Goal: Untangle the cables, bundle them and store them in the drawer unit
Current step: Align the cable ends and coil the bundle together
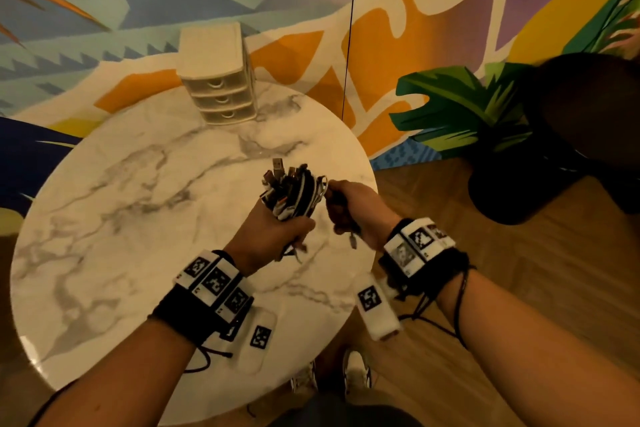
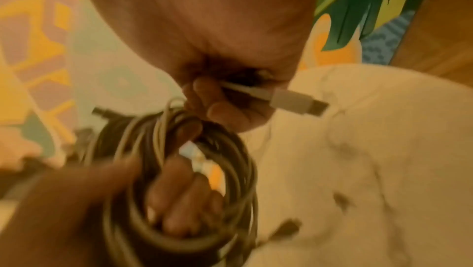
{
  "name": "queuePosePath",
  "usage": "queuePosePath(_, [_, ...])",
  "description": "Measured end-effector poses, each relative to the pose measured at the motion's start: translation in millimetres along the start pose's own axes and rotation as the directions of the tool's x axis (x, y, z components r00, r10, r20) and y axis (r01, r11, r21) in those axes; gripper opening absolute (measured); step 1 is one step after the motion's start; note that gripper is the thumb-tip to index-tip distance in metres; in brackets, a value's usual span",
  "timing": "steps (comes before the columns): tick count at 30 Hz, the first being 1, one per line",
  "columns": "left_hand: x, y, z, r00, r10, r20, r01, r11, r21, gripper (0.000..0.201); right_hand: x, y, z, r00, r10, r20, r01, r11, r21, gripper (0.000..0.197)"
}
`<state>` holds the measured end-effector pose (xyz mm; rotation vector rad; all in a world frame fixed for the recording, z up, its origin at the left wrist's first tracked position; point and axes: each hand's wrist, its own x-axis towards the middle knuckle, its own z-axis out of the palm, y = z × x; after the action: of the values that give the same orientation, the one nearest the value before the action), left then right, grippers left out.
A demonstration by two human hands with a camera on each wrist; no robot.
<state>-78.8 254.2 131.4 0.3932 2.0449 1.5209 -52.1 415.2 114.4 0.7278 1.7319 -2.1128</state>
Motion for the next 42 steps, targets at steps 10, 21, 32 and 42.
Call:
queuePosePath(10, [6.8, 11.2, 9.8, 0.994, -0.025, -0.103, 0.017, 0.997, -0.082, 0.02, -0.4, 7.8, 12.4, 0.96, -0.276, -0.036, 0.225, 0.847, -0.482, 0.035])
queuePosePath(21, [2.5, 11.8, -4.6, 0.975, -0.186, 0.124, 0.219, 0.908, -0.359, 0.029, -4.6, 11.3, 11.8, 0.859, -0.51, 0.046, 0.432, 0.673, -0.601, 0.016])
queuePosePath(32, [1.1, -0.4, -26.9, 0.98, -0.07, 0.188, 0.169, 0.793, -0.586, 0.033, -8.8, 57.5, -6.8, 0.979, 0.206, -0.01, -0.203, 0.954, -0.222, 0.057])
queuePosePath(42, [-6.9, -7.4, -7.3, 0.945, 0.092, 0.313, 0.156, 0.716, -0.681, 0.036, 6.9, 55.1, 13.5, 0.976, 0.166, 0.141, -0.188, 0.968, 0.164, 0.022])
